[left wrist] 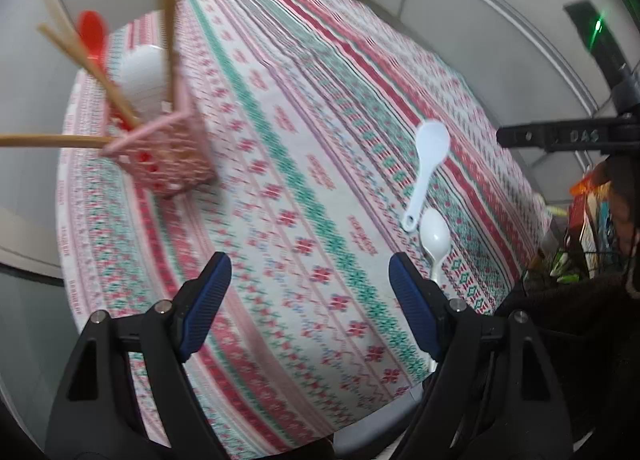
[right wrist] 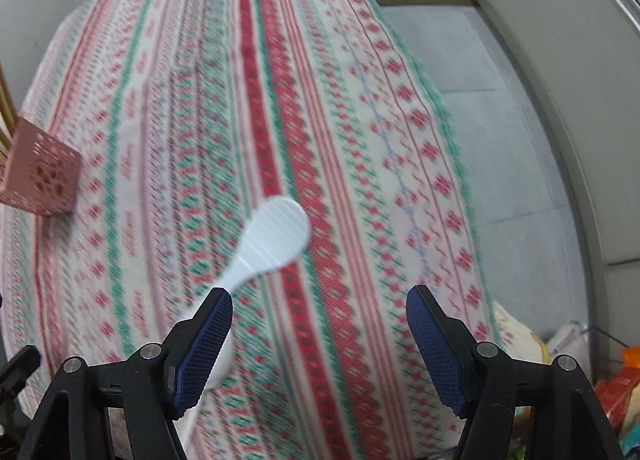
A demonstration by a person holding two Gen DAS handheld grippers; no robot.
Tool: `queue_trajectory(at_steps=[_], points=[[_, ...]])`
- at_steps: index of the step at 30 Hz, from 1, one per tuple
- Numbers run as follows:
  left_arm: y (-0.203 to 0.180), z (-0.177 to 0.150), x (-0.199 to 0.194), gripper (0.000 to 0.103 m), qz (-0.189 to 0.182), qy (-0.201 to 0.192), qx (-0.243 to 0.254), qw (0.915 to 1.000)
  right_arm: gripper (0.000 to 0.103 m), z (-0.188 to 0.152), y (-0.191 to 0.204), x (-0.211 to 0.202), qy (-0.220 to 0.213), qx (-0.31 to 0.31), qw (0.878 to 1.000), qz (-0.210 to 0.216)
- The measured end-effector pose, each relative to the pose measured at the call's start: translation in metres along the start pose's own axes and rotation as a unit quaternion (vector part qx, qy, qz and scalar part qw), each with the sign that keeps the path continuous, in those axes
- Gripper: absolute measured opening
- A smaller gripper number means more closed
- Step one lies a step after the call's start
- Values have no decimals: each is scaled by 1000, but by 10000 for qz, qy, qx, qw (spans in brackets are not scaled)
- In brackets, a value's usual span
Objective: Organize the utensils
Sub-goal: 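Move both tools down to the white spoon and white rice paddle, then grasp the white spoon with the left tool while the right tool grasps the white paddle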
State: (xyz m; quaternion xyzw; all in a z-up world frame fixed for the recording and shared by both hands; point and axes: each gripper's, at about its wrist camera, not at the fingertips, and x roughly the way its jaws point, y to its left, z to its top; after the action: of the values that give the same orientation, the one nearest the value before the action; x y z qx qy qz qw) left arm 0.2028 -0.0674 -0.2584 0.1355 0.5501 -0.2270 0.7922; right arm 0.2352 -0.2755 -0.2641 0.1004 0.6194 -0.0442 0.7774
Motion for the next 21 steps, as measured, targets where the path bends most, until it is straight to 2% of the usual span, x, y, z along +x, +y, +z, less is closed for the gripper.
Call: queue_trajectory(at_steps=[5,9,16,21], points=[[-30,4,28,81,-274,431,204,9985,76,-2,-13,3,81,15,9999,-69],[-54,12,42,80,-493,591,336,9965,77,-1,-24,2,84,121,9999,-39],[-82,27,67,57,-657,897,416,9929,77,1,-39,-2,33,322,9995,-8],[-92,31,82,47,-518,1085,398,9919,77,1,-43,-1,43,347,9994,-15]])
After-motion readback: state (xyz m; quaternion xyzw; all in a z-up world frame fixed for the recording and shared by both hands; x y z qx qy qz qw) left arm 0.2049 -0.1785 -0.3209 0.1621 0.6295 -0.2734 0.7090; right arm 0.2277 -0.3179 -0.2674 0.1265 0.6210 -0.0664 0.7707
